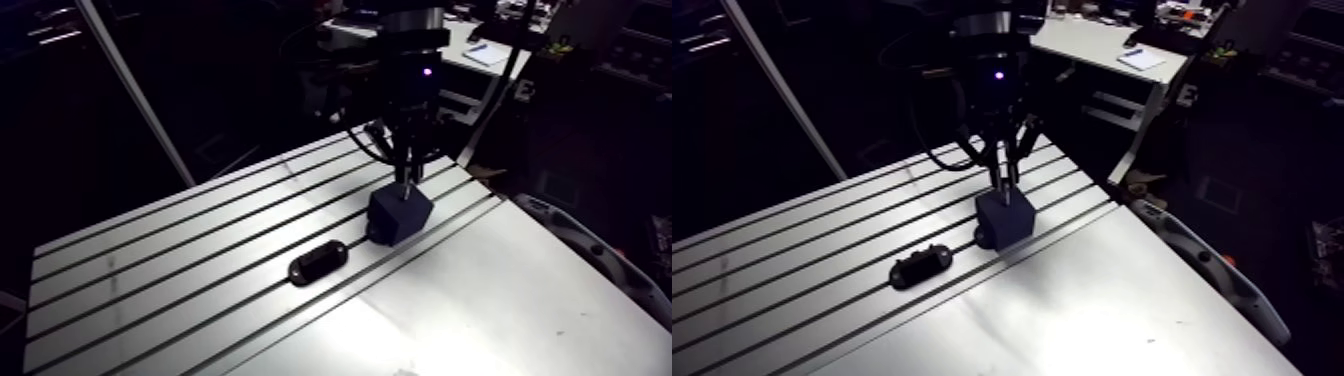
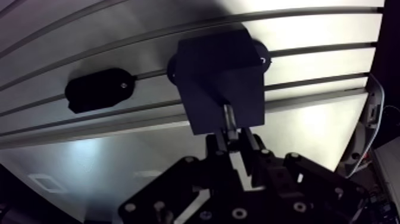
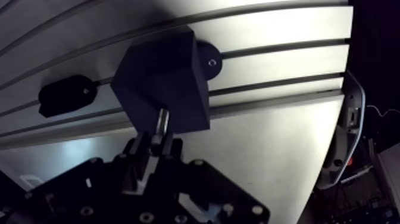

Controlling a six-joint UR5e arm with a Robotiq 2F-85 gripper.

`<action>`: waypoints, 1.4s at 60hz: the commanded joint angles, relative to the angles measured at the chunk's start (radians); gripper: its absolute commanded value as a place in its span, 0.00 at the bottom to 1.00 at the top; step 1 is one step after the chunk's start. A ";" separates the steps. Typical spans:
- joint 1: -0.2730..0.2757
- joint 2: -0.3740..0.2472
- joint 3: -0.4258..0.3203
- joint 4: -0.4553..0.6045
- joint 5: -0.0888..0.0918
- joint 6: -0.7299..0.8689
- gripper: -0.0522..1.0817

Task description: Pick up the M10 bolt and insert it into the hole until fully seated.

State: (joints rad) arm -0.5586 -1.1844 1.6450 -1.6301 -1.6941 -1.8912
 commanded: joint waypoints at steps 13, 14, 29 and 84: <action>0.000 -0.004 -0.003 0.003 0.003 -0.001 1.00; 0.000 -0.004 -0.003 0.003 0.003 -0.001 1.00; 0.000 0.001 -0.003 0.000 0.000 0.000 1.00; 0.000 0.003 0.003 -0.003 0.004 0.002 1.00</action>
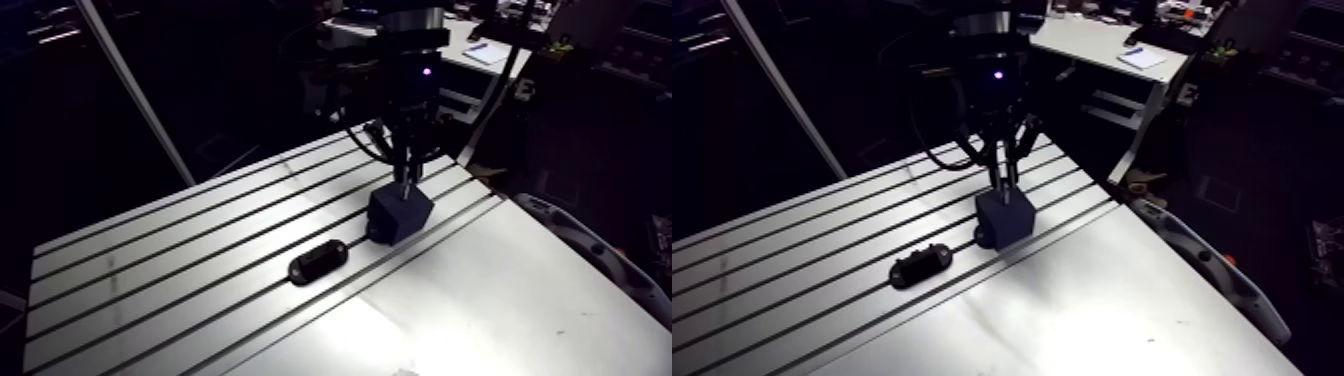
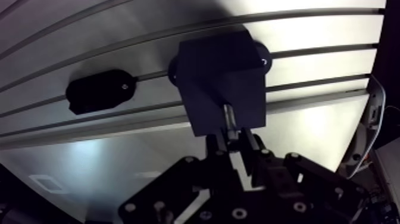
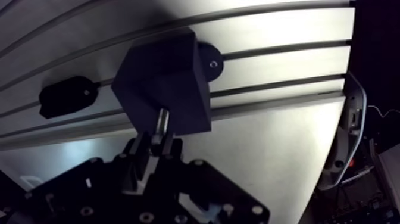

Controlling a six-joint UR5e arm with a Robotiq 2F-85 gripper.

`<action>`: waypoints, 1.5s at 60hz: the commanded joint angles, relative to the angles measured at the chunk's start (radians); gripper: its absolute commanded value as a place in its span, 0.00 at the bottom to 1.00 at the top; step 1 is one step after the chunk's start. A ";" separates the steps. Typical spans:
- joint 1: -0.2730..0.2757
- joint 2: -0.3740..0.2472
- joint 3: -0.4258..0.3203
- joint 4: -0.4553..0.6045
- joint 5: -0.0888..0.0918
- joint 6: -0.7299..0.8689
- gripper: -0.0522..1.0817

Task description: Pick up the M10 bolt and insert it into the hole until fully seated.

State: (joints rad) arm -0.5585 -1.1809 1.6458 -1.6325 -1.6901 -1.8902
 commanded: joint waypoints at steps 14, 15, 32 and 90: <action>0.000 0.001 0.001 -0.003 -0.001 0.003 1.00; 0.000 0.001 0.001 -0.003 -0.001 0.003 1.00; 0.002 0.005 0.004 -0.016 -0.001 0.003 1.00; 0.022 -0.006 0.047 -0.031 0.000 -0.016 0.05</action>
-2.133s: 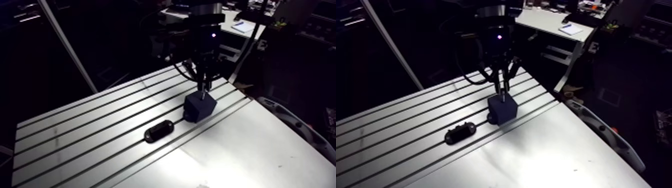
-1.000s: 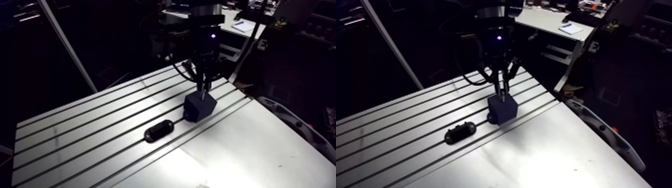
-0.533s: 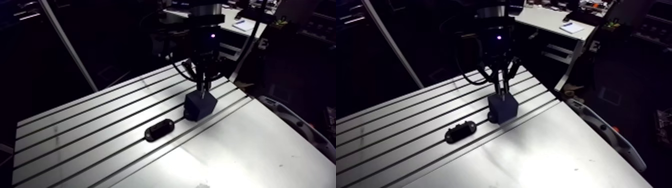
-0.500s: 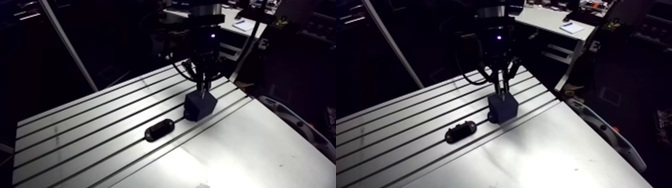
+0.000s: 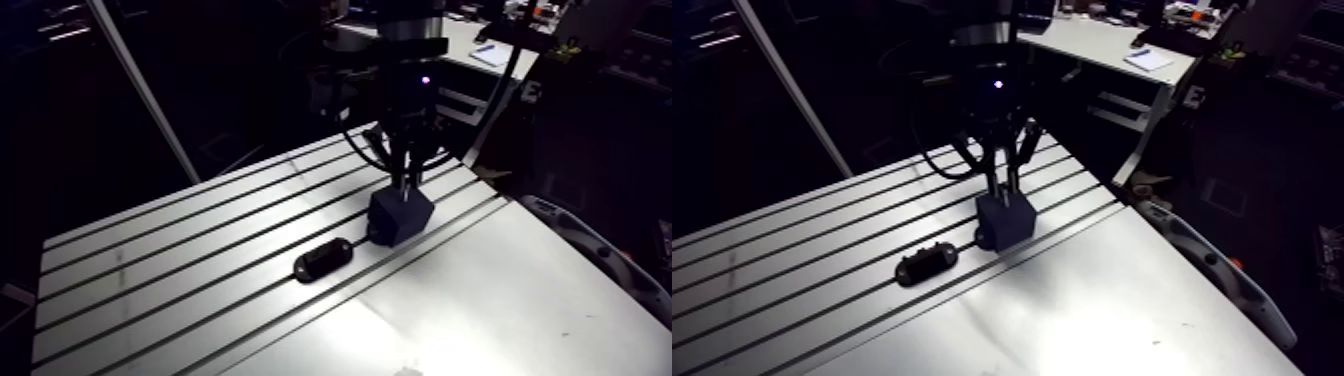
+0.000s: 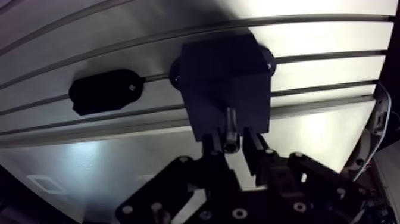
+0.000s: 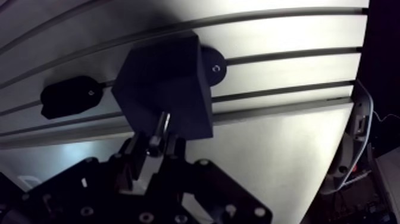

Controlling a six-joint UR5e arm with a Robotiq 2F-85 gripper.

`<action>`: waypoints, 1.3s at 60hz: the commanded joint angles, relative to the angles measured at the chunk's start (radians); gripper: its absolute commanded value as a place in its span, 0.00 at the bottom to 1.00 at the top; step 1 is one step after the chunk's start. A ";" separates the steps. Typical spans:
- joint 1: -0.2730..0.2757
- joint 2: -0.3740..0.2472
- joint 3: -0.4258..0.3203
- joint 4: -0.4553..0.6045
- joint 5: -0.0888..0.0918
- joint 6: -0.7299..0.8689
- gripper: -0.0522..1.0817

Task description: Pick up the M10 bolt and insert it into the hole until fully seated.

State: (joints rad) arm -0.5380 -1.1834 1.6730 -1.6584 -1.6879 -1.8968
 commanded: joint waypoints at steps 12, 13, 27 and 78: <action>-0.005 -0.005 0.020 -0.007 -0.003 -0.011 0.05; -0.006 -0.005 0.018 -0.007 -0.003 -0.011 0.05; -0.008 -0.014 0.018 -0.007 -0.002 -0.011 0.05; 0.208 -0.477 -0.008 -0.010 0.115 -0.032 0.05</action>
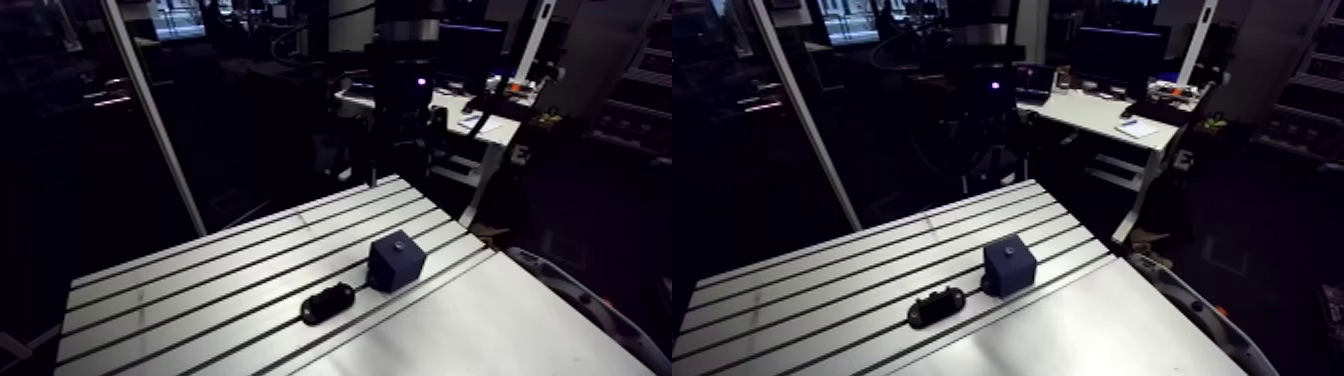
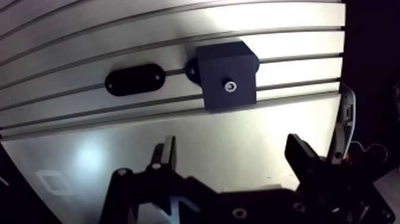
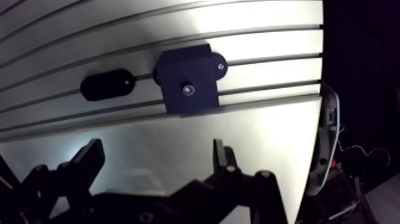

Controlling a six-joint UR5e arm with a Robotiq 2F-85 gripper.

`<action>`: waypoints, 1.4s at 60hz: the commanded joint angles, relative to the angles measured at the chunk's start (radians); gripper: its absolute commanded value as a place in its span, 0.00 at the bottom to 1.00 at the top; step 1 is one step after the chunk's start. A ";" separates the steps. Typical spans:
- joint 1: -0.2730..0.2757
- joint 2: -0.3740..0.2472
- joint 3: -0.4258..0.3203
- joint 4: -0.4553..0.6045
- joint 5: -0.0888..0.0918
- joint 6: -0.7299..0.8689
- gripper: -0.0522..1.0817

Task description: Pick up the M10 bolt and insert it into the hole until fully seated.

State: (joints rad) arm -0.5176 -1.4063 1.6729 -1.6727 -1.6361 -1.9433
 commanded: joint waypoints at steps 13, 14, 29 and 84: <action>0.277 -0.193 -0.087 0.107 0.062 0.172 0.05; 0.291 -0.189 -0.097 0.119 0.060 0.188 0.05; 0.339 -0.134 -0.175 0.194 0.058 0.213 0.05; 0.458 0.021 -0.399 0.302 -0.001 0.246 0.05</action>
State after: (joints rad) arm -0.1093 -1.4224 1.3417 -1.4082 -1.6197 -1.7212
